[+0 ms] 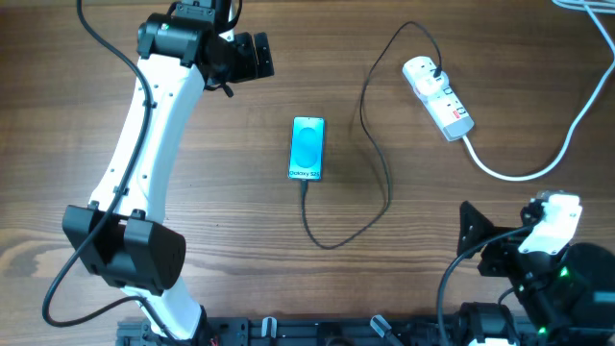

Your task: Plug charger to phone and switch on socket

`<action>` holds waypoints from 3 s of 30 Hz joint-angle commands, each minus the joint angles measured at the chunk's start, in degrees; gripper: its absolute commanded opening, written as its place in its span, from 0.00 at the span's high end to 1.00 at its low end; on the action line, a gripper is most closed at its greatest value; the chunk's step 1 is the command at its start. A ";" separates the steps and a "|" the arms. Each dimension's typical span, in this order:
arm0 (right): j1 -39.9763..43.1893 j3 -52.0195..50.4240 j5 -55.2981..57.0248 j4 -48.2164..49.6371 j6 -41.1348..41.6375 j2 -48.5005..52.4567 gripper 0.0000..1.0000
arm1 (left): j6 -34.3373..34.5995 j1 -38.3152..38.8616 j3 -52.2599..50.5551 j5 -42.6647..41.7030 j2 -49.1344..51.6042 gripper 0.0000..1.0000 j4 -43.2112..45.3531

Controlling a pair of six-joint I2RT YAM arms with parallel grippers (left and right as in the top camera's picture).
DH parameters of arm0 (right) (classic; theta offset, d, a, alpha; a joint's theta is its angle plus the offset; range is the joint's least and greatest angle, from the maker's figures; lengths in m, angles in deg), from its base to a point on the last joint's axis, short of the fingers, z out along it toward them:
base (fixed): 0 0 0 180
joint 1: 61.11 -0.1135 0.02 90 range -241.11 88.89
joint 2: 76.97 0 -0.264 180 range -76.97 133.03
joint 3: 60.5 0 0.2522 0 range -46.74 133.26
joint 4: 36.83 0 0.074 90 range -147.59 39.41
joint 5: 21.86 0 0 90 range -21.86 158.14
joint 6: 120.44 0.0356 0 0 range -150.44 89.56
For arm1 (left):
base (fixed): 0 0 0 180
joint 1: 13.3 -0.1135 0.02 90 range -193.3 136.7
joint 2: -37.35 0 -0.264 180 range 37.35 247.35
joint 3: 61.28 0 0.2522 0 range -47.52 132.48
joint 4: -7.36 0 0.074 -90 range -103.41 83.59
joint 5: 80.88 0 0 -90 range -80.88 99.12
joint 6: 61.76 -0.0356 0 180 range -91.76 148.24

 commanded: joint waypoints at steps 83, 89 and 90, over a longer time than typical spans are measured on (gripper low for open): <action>-0.22 -49.35 2.38 57.57 -10.64 -21.68 0.00 | 0.70 -0.15 -0.24 0.57 0.24 0.00 0.00; -0.22 -49.35 2.21 57.77 -10.60 -21.68 0.00 | 0.70 -0.15 -0.24 0.57 0.24 0.00 0.00; -0.22 -49.35 2.19 57.77 -10.62 -21.68 0.00 | 0.70 -0.15 -0.24 0.57 0.24 0.00 0.00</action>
